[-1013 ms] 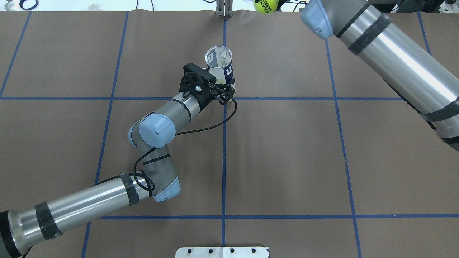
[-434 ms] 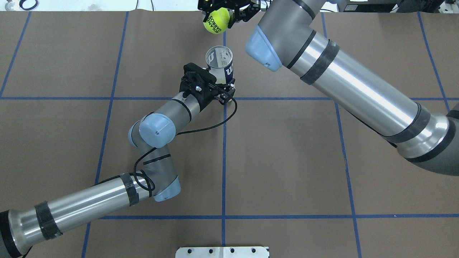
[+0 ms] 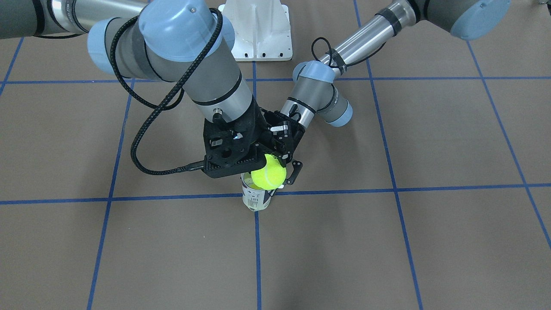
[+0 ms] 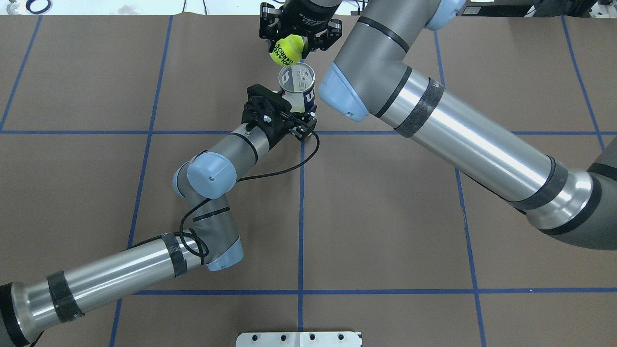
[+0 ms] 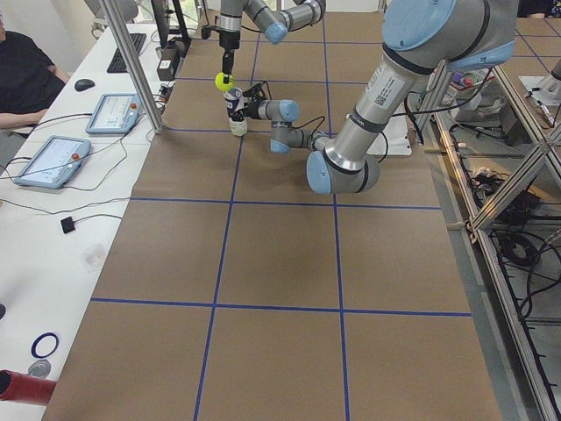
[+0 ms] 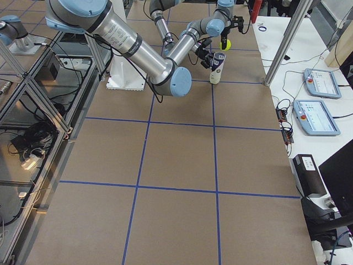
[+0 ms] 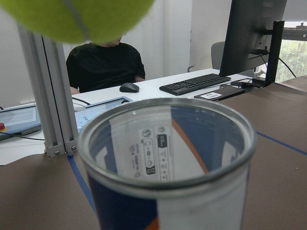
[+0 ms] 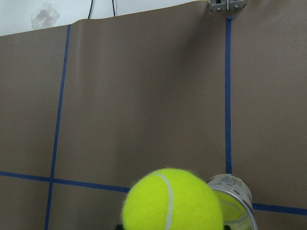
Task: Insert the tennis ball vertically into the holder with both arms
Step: 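Carry the ball with the right gripper above the can's opening, then lower the ball into the can and open the right gripper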
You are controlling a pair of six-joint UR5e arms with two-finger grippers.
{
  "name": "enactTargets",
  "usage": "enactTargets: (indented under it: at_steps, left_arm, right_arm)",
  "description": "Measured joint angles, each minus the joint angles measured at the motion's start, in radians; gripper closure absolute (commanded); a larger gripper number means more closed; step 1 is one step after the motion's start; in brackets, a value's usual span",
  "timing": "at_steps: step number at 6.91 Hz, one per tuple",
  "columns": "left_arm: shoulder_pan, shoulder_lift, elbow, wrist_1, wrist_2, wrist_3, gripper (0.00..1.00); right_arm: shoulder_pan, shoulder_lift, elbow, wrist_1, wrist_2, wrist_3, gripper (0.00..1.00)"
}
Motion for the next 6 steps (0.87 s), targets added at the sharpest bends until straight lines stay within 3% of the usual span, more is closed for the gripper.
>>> enactTargets:
  at_steps: [1,2,3,6]
  left_arm:
    - [0.000,0.000,0.000,0.000,0.000,0.000,0.13]
    - [0.000,0.000,0.000,0.000,0.000,0.000,0.13]
    - [0.000,0.000,0.000,0.000,0.000,-0.001,0.13]
    - [0.000,0.000,0.000,0.000,0.000,-0.002,0.13]
  right_arm:
    - [-0.001,-0.012,0.006,-0.001,0.000,-0.003,1.00]
    - [-0.001,-0.030,0.019,-0.002,-0.001,-0.005,0.63]
    - [-0.003,-0.043,0.032,-0.002,-0.001,-0.005,0.01]
    - [-0.041,-0.051,0.073,-0.043,-0.048,-0.003,0.00]
